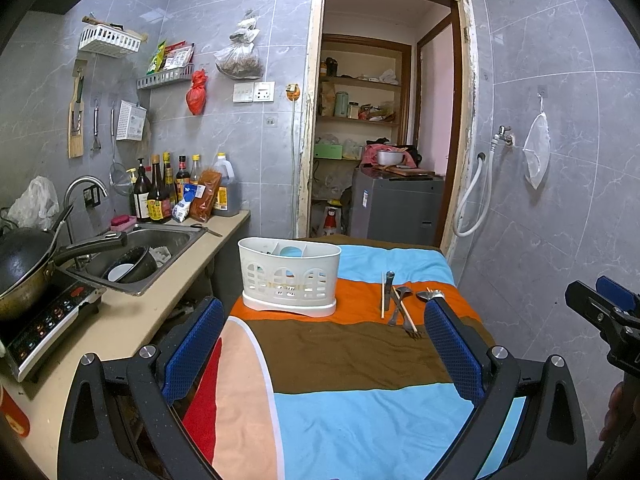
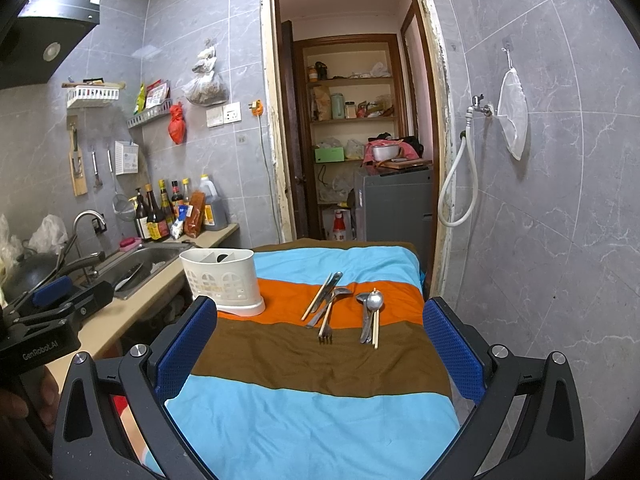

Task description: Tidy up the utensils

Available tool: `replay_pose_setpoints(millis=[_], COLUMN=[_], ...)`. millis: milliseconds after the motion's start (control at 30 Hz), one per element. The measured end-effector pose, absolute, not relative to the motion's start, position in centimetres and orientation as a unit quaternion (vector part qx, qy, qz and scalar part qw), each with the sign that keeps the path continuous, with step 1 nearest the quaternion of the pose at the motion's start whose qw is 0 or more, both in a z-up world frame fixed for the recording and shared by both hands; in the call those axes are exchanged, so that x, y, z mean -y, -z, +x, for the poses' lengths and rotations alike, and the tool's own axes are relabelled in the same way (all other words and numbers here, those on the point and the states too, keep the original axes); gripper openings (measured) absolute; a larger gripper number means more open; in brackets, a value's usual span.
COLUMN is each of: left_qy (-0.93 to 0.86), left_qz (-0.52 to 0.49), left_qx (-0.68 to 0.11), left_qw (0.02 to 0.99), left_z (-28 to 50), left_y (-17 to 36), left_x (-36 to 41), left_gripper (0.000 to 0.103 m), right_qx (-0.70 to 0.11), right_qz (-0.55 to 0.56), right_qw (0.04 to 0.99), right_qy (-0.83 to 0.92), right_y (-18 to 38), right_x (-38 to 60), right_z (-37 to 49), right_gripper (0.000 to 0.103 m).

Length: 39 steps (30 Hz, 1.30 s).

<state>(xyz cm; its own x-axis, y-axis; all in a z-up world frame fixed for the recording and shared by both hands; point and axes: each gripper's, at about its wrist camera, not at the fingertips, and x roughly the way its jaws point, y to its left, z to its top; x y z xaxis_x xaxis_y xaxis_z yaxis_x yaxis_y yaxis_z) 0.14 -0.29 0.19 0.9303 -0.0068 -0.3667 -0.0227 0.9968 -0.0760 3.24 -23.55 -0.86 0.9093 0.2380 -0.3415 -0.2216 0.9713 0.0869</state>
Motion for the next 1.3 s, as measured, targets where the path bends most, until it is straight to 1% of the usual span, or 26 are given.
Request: replay_pose_setpoints(millis=[600, 1133, 1300], left_qy=[-0.002, 0.05, 0.064], left_qz=[-0.024, 0.003, 0.013], left_qx=[-0.179, -0.139, -0.142], left_qw=[0.984, 0.989, 0.988], left_z=[0.9, 7.6, 9.9], left_y=[-0.5, -1.3, -1.2], left_x=[0.5, -0.8, -0.6], left_gripper=[0.098, 0.098, 0.098], right_qx=[-0.181, -0.177, -0.17], right_qz=[0.025, 0.021, 0.027], right_qw=[0.977, 0.983, 0.985], right_qy=[-0.111, -0.05, -0.029], right_y=[1.0, 0.5, 0.4], right_x=[23.7, 22.4, 22.3], right_z=[4.1, 7.6, 9.0], right_gripper=[0.103, 0.103, 0.103])
